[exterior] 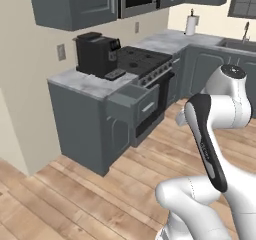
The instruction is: Pick up the metallic utensils from the counter and place them in the open drawer. Make sure not to pick up any wooden utensils.
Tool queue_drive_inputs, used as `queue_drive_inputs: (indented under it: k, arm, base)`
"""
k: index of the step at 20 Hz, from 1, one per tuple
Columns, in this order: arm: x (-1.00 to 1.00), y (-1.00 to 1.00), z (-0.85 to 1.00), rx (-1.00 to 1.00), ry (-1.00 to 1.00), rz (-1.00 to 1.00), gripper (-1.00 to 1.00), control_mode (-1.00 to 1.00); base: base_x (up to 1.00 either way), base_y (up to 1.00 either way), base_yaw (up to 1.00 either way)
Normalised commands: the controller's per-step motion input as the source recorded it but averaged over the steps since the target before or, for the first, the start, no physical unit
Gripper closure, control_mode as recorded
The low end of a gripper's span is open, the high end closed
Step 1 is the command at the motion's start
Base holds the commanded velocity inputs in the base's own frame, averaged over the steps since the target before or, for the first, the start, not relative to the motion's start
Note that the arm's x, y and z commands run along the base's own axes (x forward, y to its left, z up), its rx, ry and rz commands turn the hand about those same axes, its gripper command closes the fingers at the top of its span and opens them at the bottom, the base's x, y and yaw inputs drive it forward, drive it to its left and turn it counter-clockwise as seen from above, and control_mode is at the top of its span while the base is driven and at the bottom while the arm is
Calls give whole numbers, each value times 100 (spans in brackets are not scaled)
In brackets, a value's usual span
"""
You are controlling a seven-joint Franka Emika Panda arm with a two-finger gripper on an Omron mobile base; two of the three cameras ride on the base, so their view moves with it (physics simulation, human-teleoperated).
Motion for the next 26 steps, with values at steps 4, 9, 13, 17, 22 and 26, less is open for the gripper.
queue_drive_inputs:
  k: [4,9,13,17,22,26]
  arm:
    - [0,0,0,0,0,0,100,100]
    - [0,0,0,0,0,0,100,100]
    - [0,0,0,0,0,0,100,100]
    - [0,0,0,0,0,0,100,100]
    - [0,0,0,0,0,0,100,100]
    - [0,0,0,0,0,0,100,100]
  base:
    - [97,65,-37]
    - [98,60,-36]
    - [87,32,-46]
    - [66,8,-60]
    - [54,12,-60]
    - [10,23,-44]
